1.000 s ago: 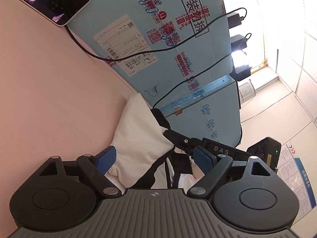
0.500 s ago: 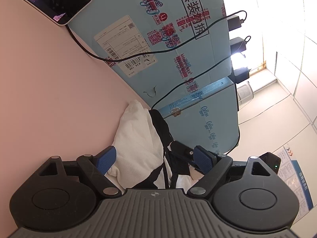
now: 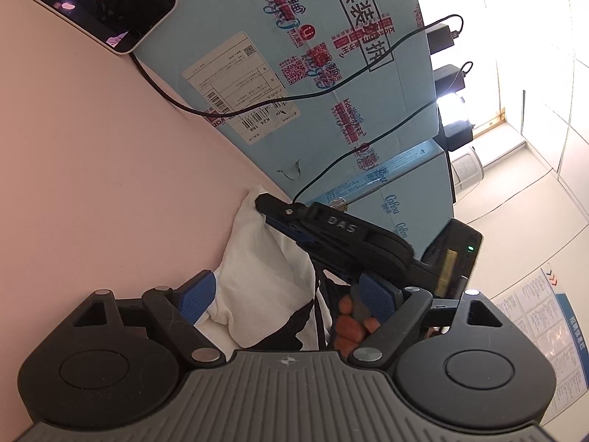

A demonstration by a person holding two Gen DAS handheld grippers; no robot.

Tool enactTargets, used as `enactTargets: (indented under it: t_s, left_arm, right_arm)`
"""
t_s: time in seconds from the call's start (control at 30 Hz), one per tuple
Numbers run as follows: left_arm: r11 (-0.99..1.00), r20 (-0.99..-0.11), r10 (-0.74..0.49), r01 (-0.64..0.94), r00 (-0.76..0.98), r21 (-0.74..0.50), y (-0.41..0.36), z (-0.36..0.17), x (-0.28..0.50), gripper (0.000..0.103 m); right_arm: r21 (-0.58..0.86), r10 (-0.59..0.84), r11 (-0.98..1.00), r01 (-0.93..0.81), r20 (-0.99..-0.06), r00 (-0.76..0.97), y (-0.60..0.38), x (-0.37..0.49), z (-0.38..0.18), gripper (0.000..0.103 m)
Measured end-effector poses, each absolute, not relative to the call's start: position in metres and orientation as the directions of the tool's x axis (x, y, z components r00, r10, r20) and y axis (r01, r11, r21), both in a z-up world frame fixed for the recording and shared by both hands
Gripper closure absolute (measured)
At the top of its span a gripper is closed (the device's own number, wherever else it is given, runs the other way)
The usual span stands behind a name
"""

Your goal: Fold clothes

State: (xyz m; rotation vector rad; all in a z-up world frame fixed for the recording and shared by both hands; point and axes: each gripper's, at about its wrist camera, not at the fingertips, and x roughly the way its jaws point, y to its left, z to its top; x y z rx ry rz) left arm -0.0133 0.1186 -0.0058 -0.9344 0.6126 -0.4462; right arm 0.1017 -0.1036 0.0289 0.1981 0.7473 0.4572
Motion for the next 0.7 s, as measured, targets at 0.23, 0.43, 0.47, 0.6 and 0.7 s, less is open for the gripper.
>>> enactTargets:
  t_s: [0.23,0.43,0.47,0.6,0.7]
  left_arm:
    - [0.533,-0.292,-0.605,0.104,0.741,-0.84,0.118,-0.007,-0.012,0.019]
    - [0.544,-0.286,-0.615,0.132,0.735,-0.829,0.115,-0.007,-0.009,0.016]
    - [0.542,-0.284,-0.616,0.133,0.735,-0.83,0.115,-0.007,-0.009,0.016]
    - [0.534,-0.273,-0.619,0.139,0.736,-0.834,0.116,-0.008,-0.009,0.016]
    - [0.53,-0.266,-0.622,0.145,0.737,-0.836,0.116,-0.008,-0.009,0.016]
  right_arm:
    - [0.258,0.414,0.91,-0.324,-0.585,0.698,-0.096,0.117,0.01,0.081]
    - [0.251,0.345,0.937,-0.244,-0.539,0.768,-0.114,0.094,0.027,0.067]
    - [0.243,0.327,0.943,-0.228,-0.537,0.778,-0.119,0.087,0.032,0.058]
    - [0.34,0.371,0.916,-0.214,-0.513,0.774,-0.155,0.051,0.056,0.037]
    - [0.352,0.401,0.903,-0.245,-0.494,0.771,-0.179,0.011,0.07,0.026]
